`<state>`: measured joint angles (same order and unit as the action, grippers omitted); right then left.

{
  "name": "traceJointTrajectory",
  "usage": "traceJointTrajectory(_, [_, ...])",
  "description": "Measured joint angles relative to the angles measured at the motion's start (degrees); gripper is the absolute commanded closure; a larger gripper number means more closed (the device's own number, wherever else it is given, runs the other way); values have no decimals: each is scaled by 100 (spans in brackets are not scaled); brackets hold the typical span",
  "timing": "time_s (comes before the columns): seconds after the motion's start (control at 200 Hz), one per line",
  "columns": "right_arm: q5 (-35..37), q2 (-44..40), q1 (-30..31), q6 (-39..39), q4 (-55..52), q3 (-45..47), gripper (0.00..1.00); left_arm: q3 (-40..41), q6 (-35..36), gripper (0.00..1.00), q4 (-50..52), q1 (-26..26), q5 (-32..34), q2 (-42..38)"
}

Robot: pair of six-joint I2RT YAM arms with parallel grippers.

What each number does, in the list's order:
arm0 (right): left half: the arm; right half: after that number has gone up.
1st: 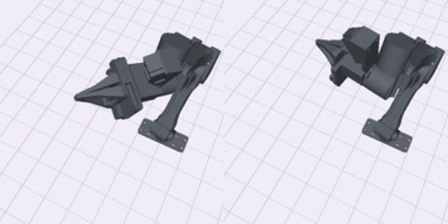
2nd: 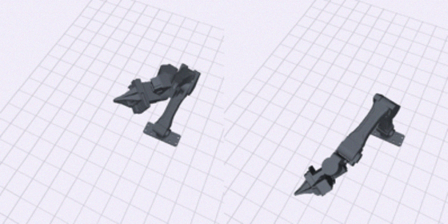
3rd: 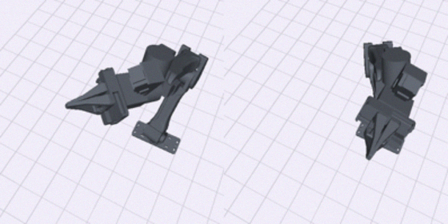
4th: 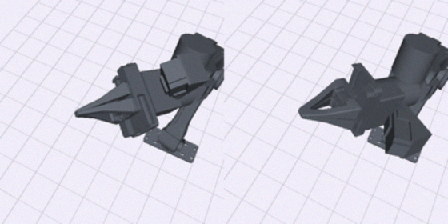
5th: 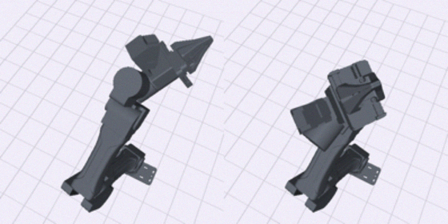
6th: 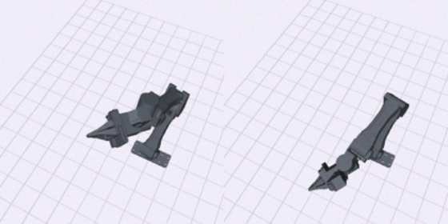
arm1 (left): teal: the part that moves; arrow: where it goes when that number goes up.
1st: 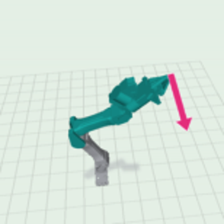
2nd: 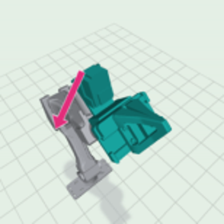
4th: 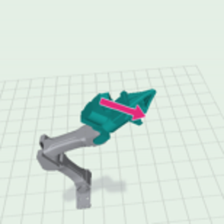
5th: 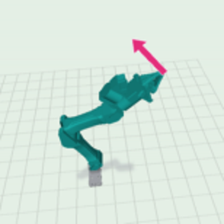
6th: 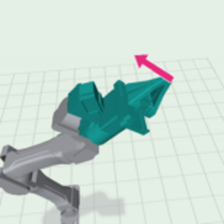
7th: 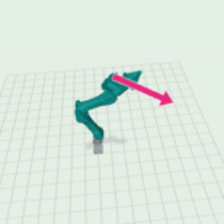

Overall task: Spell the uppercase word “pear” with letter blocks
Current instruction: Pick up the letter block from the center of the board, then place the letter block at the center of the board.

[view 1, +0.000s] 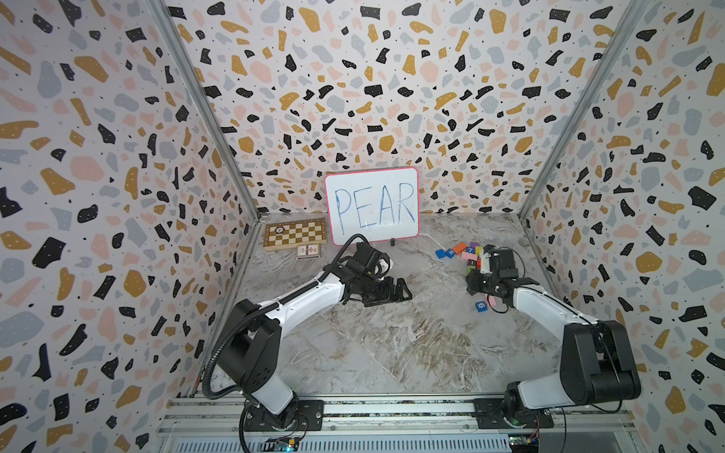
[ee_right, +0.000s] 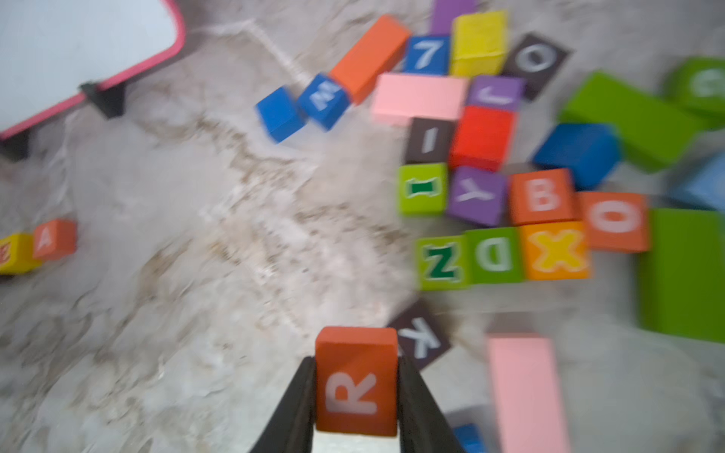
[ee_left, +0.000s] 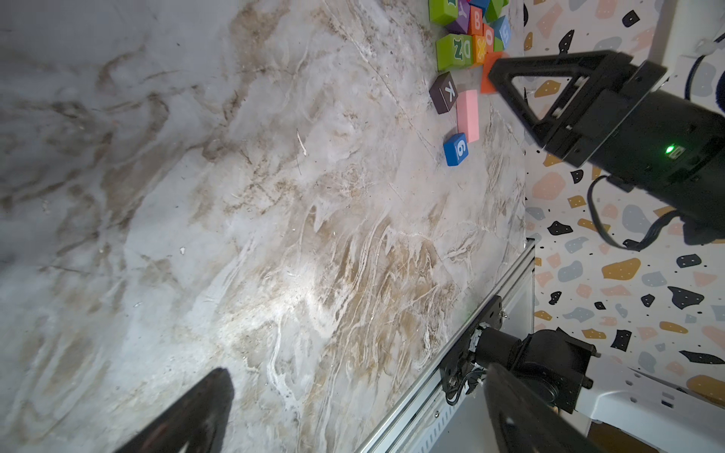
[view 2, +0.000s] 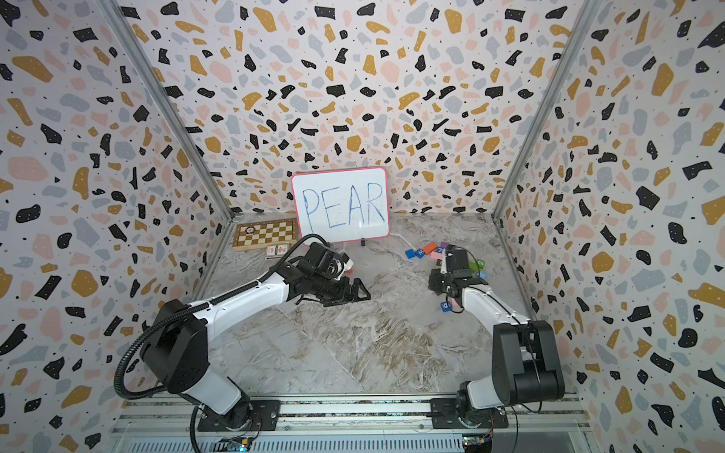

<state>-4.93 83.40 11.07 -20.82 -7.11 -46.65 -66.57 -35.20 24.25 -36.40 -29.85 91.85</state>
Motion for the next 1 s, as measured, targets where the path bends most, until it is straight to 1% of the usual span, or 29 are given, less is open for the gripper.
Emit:
traceJointTrajectory(0.155, [79,601,957,-334,87,-90,71,98,-2,1,-33,50,44,-131])
traceJointTrajectory(0.255, [157,1132,1394,-490,125,-319,71,219,-4,1,-31,122,48,-201])
traceJointTrajectory(0.38, [240,1615,1770,-619,205,-673,71,374,-2,1,-33,256,52,-249])
traceJointTrajectory(0.526, [299,1869,1961,-684,289,-964,70,553,0,1,-33,409,55,-345])
traceJointTrajectory(0.761, [321,2072,2057,-721,313,-1169,65,662,2,1,-68,560,46,-428])
traceJointTrajectory(0.846, [321,2081,2068,-702,308,-1174,61,708,4,1,-76,595,42,-455])
traceJointTrajectory(1.001, [269,2081,2072,-595,280,-1174,51,721,9,1,-79,643,37,-520])
